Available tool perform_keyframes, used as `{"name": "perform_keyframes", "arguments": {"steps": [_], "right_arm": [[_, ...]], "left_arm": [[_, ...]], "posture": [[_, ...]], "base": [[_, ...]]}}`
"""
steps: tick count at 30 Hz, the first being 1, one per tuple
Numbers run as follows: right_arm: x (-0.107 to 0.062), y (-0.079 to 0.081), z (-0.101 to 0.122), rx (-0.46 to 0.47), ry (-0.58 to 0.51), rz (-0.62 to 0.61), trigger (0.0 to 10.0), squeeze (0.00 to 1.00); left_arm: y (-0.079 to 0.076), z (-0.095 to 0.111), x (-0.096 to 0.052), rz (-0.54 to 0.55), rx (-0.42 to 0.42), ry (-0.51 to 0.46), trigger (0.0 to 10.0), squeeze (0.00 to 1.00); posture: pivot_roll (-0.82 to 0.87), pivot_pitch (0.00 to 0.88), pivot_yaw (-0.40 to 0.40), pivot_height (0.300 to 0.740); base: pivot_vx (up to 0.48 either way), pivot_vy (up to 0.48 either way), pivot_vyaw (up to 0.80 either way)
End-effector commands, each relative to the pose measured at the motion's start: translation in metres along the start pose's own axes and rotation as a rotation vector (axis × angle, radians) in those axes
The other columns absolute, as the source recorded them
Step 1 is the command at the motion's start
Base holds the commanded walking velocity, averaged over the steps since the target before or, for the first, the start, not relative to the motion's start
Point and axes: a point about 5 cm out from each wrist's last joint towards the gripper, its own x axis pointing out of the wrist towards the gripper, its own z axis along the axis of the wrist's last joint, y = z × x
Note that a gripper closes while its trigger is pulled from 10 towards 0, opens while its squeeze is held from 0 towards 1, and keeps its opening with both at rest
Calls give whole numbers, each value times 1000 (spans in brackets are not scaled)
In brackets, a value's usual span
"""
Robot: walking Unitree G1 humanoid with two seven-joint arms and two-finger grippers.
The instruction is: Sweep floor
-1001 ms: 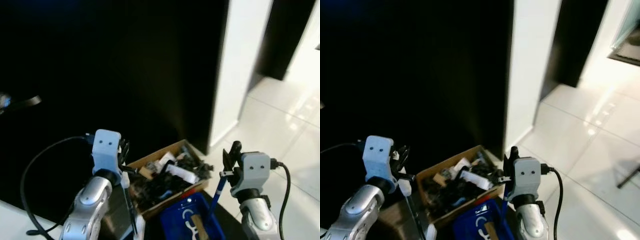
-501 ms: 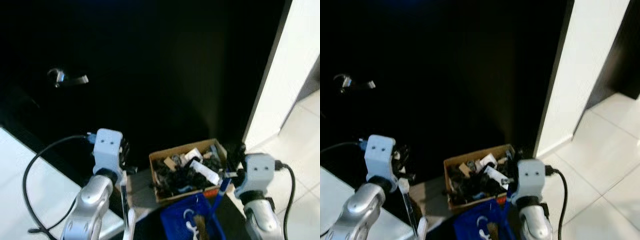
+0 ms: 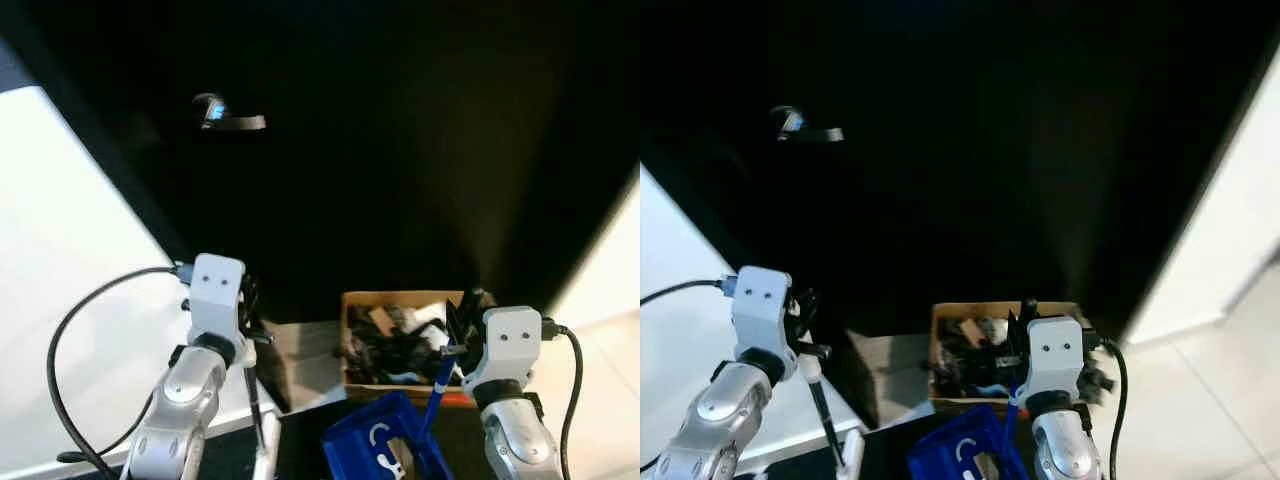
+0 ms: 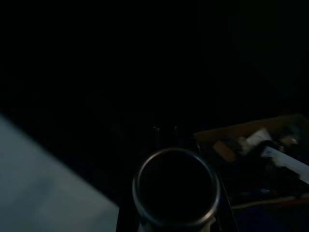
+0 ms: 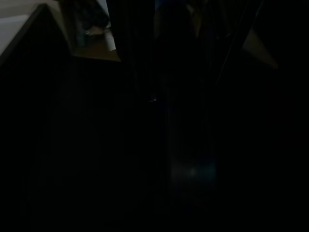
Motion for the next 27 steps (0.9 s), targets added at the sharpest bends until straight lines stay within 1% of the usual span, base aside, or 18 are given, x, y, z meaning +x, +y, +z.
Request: {"name": "perform_keyframes", "arguments": {"steps": [1, 3, 5, 7, 10, 14, 18, 19, 21, 24, 26, 27], "right_arm": [[2, 1, 4, 18, -20, 2, 10000, 0], [3, 1, 4, 16, -18, 3, 10000, 0], [6, -2, 6, 12, -20, 6, 10000, 0], [7, -2, 7, 12, -21, 8, 10000, 0], [8, -7, 6, 22, -10, 9, 10000, 0], [8, -11, 6, 27, 0, 2, 10000, 0], [8, -13, 6, 28, 2, -2, 10000, 0], [8, -15, 9, 28, 0, -8, 10000, 0], [7, -16, 10, 27, -2, -9, 10000, 0], [5, -20, 15, 29, -7, -20, 10000, 0], [-3, -26, 19, 28, -11, -36, 10000, 0], [-3, -26, 19, 28, -11, -36, 10000, 0]], "left_arm": [[2, 0, 4, 30, -5, -4, 10000, 0], [2, 0, 6, 36, -11, -10, 10000, 0], [1, 2, 11, 49, -31, -26, 10000, 0], [0, 2, 12, 51, -36, -29, 10000, 0], [-2, 3, 17, 63, -53, -41, 10000, 0], [-3, 4, 21, 75, -74, -56, 10000, 0], [-3, 4, 24, 81, -84, -60, 10000, 0], [-4, 4, 27, 83, -93, -64, 10000, 0], [-4, 5, 28, 82, -95, -67, 10000, 0], [-4, 5, 30, 79, -97, -71, 10000, 0], [-3, 6, 33, 69, -92, -73, 10000, 0], [-3, 6, 33, 69, -92, -73, 10000, 0]], "posture": [[-37, 113, 93, 740], [-39, 113, 90, 740], [-58, 112, 67, 740], [-58, 112, 67, 740], [-83, 110, 35, 740], [-101, 107, 20, 740], [-110, 106, 15, 740], [-120, 103, 12, 740], [-120, 103, 12, 740], [-132, 99, 18, 740], [-148, 103, 43, 740], [-148, 103, 43, 740]], "base": [[0, 0, 0], [0, 0, 0], [0, 0, 0], [0, 0, 0], [0, 0, 0], [0, 0, 0], [0, 0, 0], [0, 0, 0], [0, 0, 0], [0, 0, 0], [0, 0, 0], [0, 0, 0]]}}
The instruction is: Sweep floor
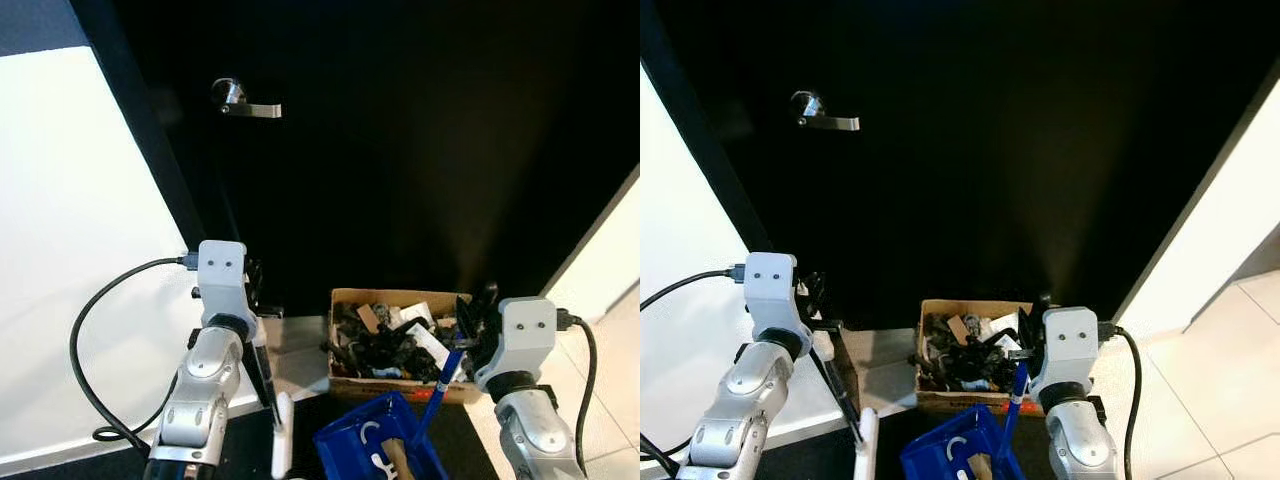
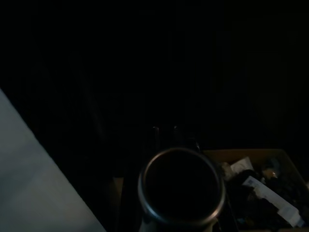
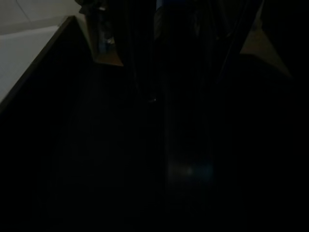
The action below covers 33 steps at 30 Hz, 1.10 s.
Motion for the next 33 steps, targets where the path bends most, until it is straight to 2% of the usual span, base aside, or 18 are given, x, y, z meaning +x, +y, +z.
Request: {"name": "perform_keyframes", "arguments": {"steps": [1, 5, 9, 11, 12, 14, 15, 20, 23, 27, 29, 30, 33], "right_arm": [[-8, -11, 12, -1, -40, -39, 10000, 0], [-12, -22, 25, -10, -85, -102, 10000, 0], [-10, -26, 38, -8, -135, -139, 10000, 0], [-7, -29, 56, -3, -193, -165, 10000, 0], [-7, -29, 56, -3, -193, -165, 10000, 0], [-6, -30, 76, -1, -253, -178, 10000, 0], [-6, -30, 76, -1, -253, -178, 10000, 0], [-11, -34, 112, 8, -340, -184, 10000, 0], [-12, -44, 134, 45, -398, -210, 10000, 0], [-10, -59, 152, 74, -451, -250, 10000, 0], [-10, -59, 152, 74, -451, -250, 10000, 0], [-7, -71, 162, 66, -476, -295, 10000, 0], [-3, -80, 167, 45, -497, -329, 10000, 0]], "left_arm": [[-1, 5, 4, -20, 6, -30, 10000, 0], [-1, 5, 8, -41, 17, -27, 10000, 0], [-2, 7, 11, -55, 23, -29, 10000, 0], [-3, 9, 14, -67, 29, -34, 10000, 0], [-3, 9, 14, -67, 29, -34, 10000, 0], [-2, 11, 17, -76, 34, -35, 10000, 0], [-2, 11, 17, -76, 34, -35, 10000, 0], [-1, 11, 22, -88, 41, -36, 10000, 0], [-2, 11, 24, -94, 41, -37, 10000, 0], [-3, 11, 24, -101, 40, -36, 10000, 0], [-3, 11, 24, -101, 40, -36, 10000, 0], [-3, 11, 25, -105, 40, -37, 10000, 0], [-3, 11, 25, -108, 41, -37, 10000, 0]], "posture": [[-156, 105, 59, 740], [-169, 106, 87, 740], [-173, 108, 105, 740], [-176, 111, 122, 740], [-176, 111, 122, 740], [-178, 112, 128, 740], [-178, 112, 128, 740], [-192, 117, 138, 740], [-198, 120, 141, 740], [-198, 122, 144, 740], [-198, 122, 144, 740], [-192, 122, 148, 740], [-185, 121, 150, 740]], "base": [[0, 0, 0], [0, 0, 0], [0, 0, 0], [0, 0, 0], [0, 0, 0], [0, 0, 0], [0, 0, 0], [0, 0, 0], [0, 0, 0], [0, 0, 0], [0, 0, 0], [0, 0, 0], [0, 0, 0]]}}
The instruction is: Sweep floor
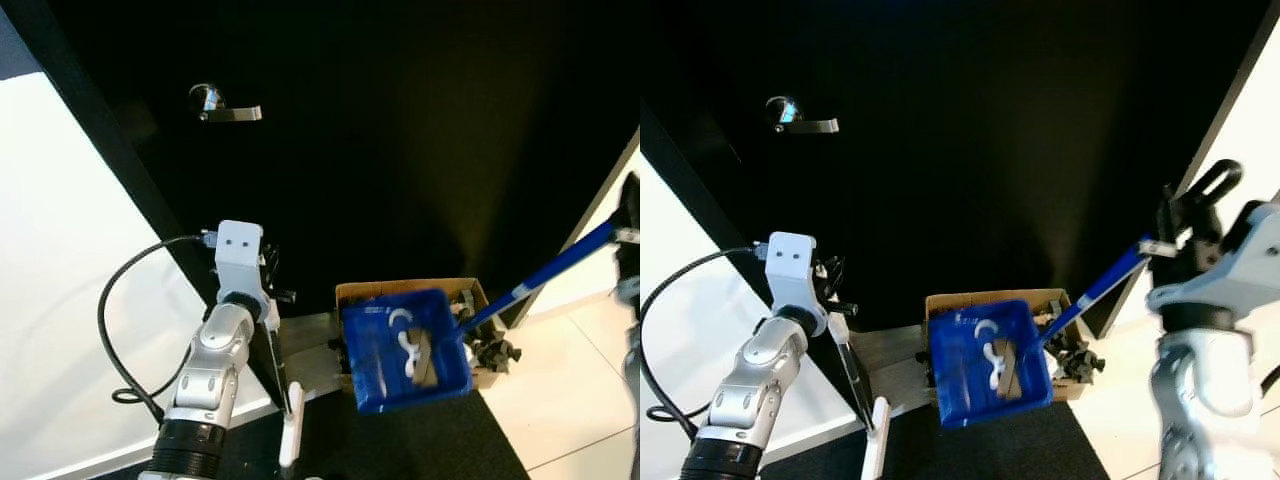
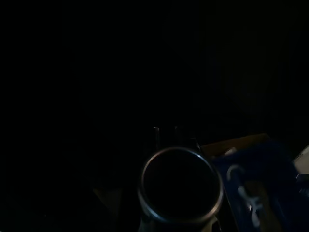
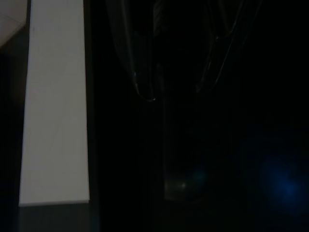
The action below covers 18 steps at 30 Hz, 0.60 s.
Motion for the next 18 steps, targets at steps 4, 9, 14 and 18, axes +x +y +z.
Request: {"name": "perform_keyframes", "arguments": {"steps": [4, 9, 14, 18], "right_arm": [[10, -1, 7, 7, -71, -9, 10000, 0], [21, 10, 12, -7, -138, 32, 10000, 0], [33, 20, 14, -124, -233, 67, 10000, 0], [39, 23, 15, -162, -262, 74, 10000, 0]], "left_arm": [[5, 3, 0, 6, 28, -19, 10000, 0], [3, 3, -1, 3, 28, -20, 10000, 0], [4, 3, -4, 4, 30, -18, 10000, 0], [4, 3, -5, 3, 31, -17, 10000, 0]], "posture": [[-173, 119, 154, 740], [-157, 116, 154, 740], [-133, 115, 156, 740], [-130, 116, 157, 740]], "base": [[0, 0, 0], [0, 0, 0], [0, 0, 0], [0, 0, 0]]}}
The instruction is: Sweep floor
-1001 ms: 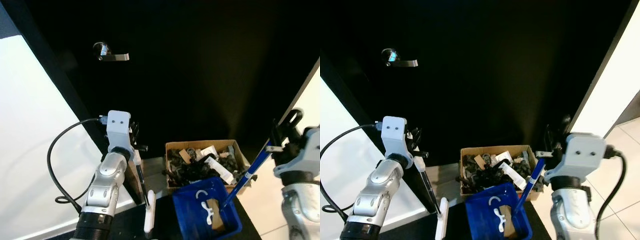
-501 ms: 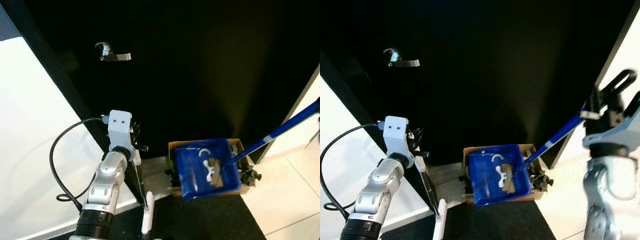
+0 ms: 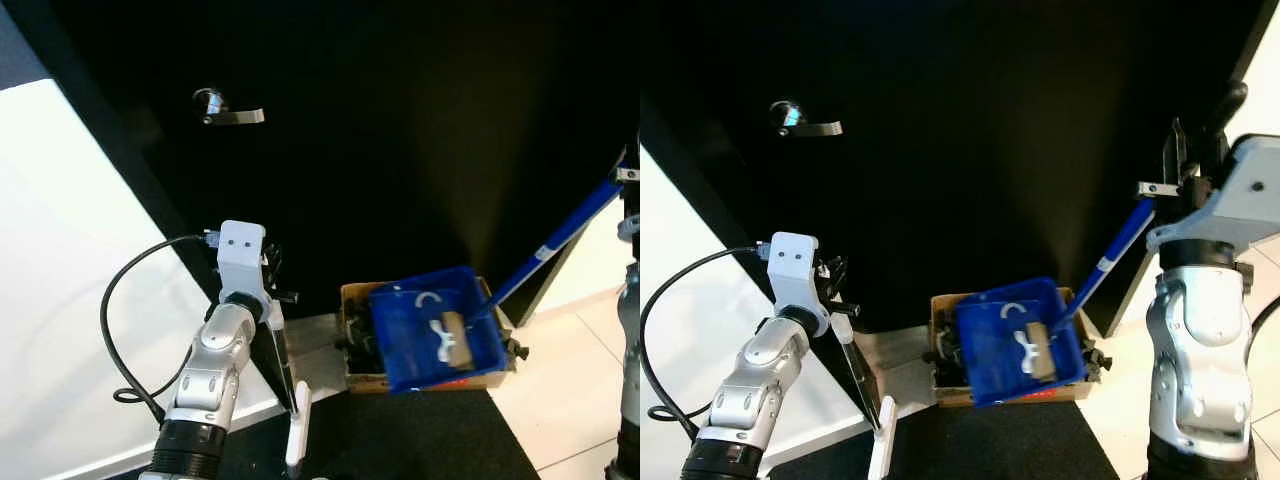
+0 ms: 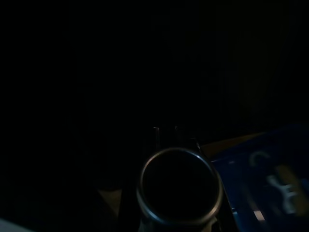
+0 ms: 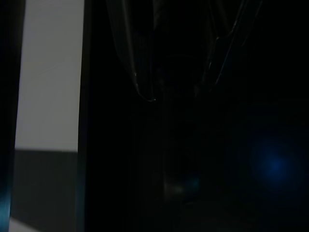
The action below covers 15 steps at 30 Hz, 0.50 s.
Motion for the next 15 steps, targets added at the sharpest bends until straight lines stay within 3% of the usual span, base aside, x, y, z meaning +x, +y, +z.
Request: {"name": "perform_keyframes", "arguments": {"steps": [1, 5, 15], "right_arm": [[8, 3, 13, -40, -108, 11, 10000, 0], [18, 7, 13, -94, -163, 16, 10000, 0], [37, 11, 7, -120, -262, -39, 10000, 0]], "left_arm": [[4, 5, -4, 7, 30, -19, 10000, 0], [3, 5, -4, 2, 33, -18, 10000, 0], [3, 8, -8, -1, 39, -22, 10000, 0]], "posture": [[-124, 116, 157, 740], [-114, 117, 158, 740], [-64, 110, 156, 740]], "base": [[0, 0, 0], [0, 0, 0], [0, 0, 0]]}}
